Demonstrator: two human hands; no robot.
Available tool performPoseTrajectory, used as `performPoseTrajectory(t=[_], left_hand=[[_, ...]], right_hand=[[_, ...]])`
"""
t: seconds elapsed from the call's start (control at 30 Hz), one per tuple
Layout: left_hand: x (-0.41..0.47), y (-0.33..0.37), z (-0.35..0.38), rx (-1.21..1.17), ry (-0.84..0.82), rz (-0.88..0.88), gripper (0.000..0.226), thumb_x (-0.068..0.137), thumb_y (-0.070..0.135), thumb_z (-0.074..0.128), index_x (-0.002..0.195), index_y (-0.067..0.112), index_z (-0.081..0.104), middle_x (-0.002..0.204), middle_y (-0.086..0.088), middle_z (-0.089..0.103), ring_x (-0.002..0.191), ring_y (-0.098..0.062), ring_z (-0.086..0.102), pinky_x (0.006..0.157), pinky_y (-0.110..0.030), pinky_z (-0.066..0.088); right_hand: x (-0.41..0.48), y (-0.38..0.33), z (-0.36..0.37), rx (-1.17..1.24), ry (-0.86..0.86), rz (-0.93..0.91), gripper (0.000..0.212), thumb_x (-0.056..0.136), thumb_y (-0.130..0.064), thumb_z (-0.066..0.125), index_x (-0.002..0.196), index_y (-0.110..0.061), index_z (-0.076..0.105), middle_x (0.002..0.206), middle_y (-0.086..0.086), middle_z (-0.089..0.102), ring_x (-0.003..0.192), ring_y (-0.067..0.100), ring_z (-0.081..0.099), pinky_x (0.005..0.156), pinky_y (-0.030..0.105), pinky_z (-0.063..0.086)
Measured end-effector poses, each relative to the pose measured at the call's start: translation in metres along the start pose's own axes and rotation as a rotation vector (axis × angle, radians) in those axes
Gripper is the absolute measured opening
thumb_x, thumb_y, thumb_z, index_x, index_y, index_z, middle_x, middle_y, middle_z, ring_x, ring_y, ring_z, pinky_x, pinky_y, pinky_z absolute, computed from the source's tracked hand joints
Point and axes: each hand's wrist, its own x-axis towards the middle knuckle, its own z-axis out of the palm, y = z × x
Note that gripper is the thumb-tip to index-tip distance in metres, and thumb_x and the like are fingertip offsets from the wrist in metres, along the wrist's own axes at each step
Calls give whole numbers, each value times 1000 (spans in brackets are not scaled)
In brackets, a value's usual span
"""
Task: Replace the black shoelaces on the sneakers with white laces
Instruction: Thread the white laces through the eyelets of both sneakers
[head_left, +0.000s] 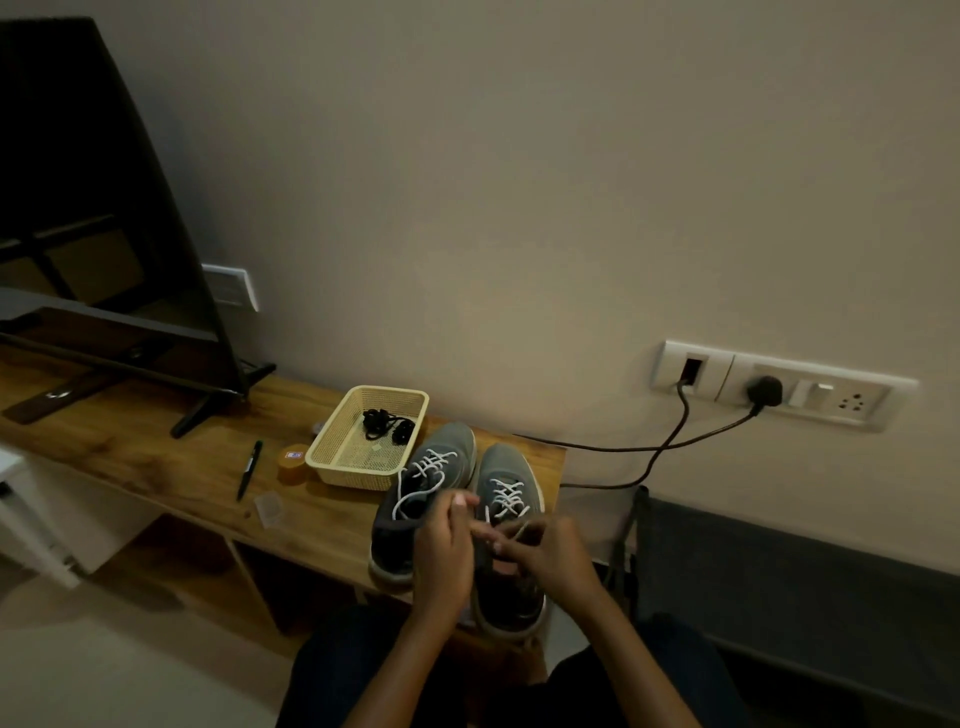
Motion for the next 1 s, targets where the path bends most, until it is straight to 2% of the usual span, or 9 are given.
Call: performPoseTrajectory(t=[0.1, 0.23, 0.33, 0.47, 0.57, 0.7, 0.8, 0.9, 1.0], left_hand=[[-7, -17, 10, 34, 47, -20, 21, 99, 11, 42, 92, 27, 52, 78, 1, 67, 61, 6, 60, 55, -10, 45], [4, -38, 11, 174, 25, -4, 23, 93, 2, 49, 96, 21, 61, 101, 1, 63, 97, -9, 58, 73, -10, 40], [5, -52, 14, 442, -129, 95, 34, 92, 4, 45, 115, 21, 64, 113, 3, 61, 113, -11, 46, 86, -14, 33], [3, -57, 22, 440, -198, 49, 36, 91, 5, 42, 115, 18, 64, 114, -2, 59, 107, -13, 50, 89, -19, 39], [5, -55, 23, 354, -202, -16, 35, 89, 2, 41, 111, 14, 67, 108, -6, 65, 101, -17, 59, 86, -28, 49], [7, -51, 16, 241, -158, -28, 31, 92, 3, 44, 107, 19, 65, 104, 4, 65, 98, -9, 59, 80, -19, 47], [10, -52, 10, 168, -33, -62, 26, 92, 4, 48, 99, 21, 65, 107, 3, 62, 98, -9, 57, 79, -19, 47], [12, -55, 7, 145, -33, -123, 23, 90, 4, 51, 101, 21, 64, 115, 1, 56, 100, -11, 55, 76, -15, 44], [10, -60, 10, 185, -47, -21, 31, 91, 7, 53, 119, 20, 58, 127, -1, 51, 119, -17, 49, 96, -29, 44]], right_hand=[[5, 15, 10, -270, 12, 24, 13, 83, -9, 65, 88, -15, 75, 82, 4, 72, 77, 14, 66, 71, 29, 54], [14, 25, 9, -623, -44, -11, 18, 83, -22, 60, 86, -10, 74, 90, 12, 70, 85, 27, 64, 67, 28, 46], [21, 13, 12, -930, -261, -50, 34, 90, -31, 51, 108, -5, 65, 114, 20, 60, 111, 33, 51, 88, 36, 42], [39, -6, 18, -1132, -567, 83, 38, 94, -18, 44, 130, -9, 48, 141, 22, 37, 132, 41, 25, 110, 49, 25], [49, -7, 21, -1211, -633, 82, 33, 91, -13, 48, 123, -7, 53, 137, 19, 44, 129, 37, 33, 109, 48, 22], [47, 4, 9, -983, -275, 1, 22, 86, -19, 55, 103, -10, 65, 106, 11, 64, 101, 27, 59, 89, 38, 43], [29, 25, -7, -687, 93, -34, 17, 84, -7, 55, 90, -12, 70, 95, 4, 63, 83, 14, 57, 66, 20, 45], [11, 41, -5, -436, 155, -96, 27, 75, 7, 55, 83, -12, 71, 94, 2, 63, 86, 12, 56, 74, 23, 48], [-2, 44, 11, -224, 220, -112, 36, 71, 15, 51, 77, -13, 72, 82, -1, 69, 79, 12, 62, 72, 25, 50]])
